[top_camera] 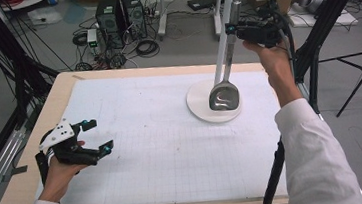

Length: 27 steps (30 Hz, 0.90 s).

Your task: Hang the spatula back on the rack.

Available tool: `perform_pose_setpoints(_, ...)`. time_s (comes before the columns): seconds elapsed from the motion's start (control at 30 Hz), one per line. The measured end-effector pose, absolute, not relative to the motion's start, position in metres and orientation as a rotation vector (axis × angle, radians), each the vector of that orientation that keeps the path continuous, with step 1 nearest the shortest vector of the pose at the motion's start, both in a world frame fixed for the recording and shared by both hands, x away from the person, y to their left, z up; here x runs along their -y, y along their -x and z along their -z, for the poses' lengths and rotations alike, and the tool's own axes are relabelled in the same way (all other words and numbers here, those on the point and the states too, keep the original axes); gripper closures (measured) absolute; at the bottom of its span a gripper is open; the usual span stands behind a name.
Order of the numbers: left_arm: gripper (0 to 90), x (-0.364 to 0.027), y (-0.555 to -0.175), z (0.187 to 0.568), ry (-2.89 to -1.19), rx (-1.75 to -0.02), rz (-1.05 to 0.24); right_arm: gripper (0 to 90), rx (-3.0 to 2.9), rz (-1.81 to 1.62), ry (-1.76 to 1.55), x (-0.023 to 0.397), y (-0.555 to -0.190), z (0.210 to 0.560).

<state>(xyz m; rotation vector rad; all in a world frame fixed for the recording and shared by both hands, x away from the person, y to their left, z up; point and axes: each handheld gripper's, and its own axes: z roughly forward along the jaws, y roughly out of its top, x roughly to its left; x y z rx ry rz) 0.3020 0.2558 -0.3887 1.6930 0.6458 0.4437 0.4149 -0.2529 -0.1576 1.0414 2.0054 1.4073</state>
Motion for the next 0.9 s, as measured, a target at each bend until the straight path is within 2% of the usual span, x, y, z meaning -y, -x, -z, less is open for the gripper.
perform_pose_setpoints(0.37,1.7,-0.255,-0.302,0.389,-1.695,-0.644,-0.437,71.6,-2.01,-1.402,-1.049,0.251,-0.425,0.16)
perform_pose_setpoints(0.47,1.7,-0.254,-0.303,0.39,-1.696,-0.644,-0.436,68.7,-2.024,-1.359,-1.051,0.249,-0.426,0.163)
perform_pose_setpoints(0.5,1.8,-0.254,-0.303,0.389,-1.698,-0.643,-0.436,65.2,-1.996,-1.388,-1.053,0.25,-0.425,0.163)
perform_pose_setpoints(0.9,1.7,-0.254,-0.301,0.388,-1.687,-0.647,-0.443,66.5,-1.97,-1.383,-1.038,0.259,-0.406,0.165)
